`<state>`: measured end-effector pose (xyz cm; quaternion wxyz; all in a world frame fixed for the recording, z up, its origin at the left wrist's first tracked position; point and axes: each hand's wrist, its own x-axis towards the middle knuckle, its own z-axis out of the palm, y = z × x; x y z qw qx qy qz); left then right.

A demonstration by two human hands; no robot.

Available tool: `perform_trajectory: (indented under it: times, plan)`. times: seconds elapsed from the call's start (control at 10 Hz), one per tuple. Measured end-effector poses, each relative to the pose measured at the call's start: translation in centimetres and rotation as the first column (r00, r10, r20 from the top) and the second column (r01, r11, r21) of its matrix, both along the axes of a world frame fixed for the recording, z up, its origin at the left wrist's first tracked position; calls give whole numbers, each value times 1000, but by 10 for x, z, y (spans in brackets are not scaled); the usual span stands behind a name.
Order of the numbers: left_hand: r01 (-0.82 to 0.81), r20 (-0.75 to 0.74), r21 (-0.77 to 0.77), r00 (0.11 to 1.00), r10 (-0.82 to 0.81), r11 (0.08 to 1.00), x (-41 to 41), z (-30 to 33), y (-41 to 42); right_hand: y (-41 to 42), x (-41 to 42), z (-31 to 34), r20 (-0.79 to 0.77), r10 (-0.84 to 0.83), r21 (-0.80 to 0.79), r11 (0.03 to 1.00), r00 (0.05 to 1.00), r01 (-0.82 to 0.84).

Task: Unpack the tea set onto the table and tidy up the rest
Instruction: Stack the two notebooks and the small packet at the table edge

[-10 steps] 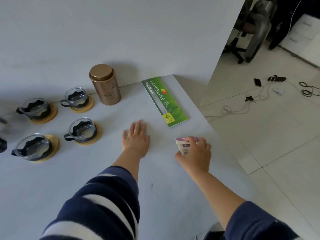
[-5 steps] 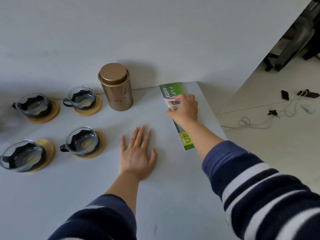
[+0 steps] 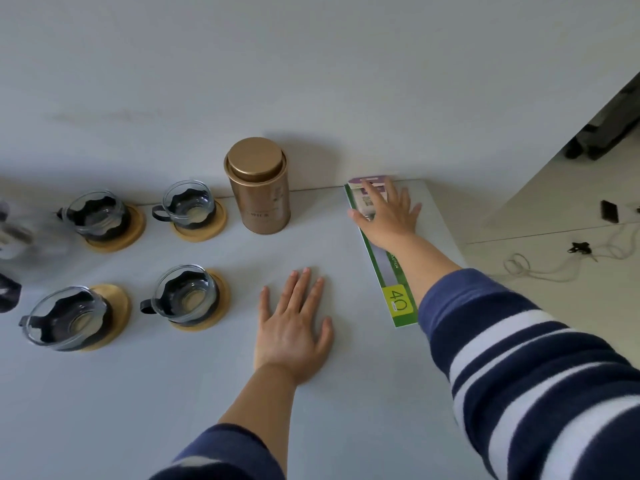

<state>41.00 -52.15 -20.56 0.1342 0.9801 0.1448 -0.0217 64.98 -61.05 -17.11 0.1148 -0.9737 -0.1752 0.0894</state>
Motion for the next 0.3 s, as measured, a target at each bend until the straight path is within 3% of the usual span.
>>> perform_trajectory:
  times: [0.1, 0.2, 0.3]
  plan:
    - [40, -9, -19, 999, -40, 999, -3, 3, -1, -22, -61, 9, -39, 51, 57, 997, 998, -49]
    - [89, 167, -124, 984, -68, 988, -23, 8, 5, -45, -138, 13, -7, 199, 75, 977, 980, -198]
    - [142, 405, -128, 911, -79, 981, -112, 1, -3, -96, -246, 8, 104, 389, 200, 893, 916, -402]
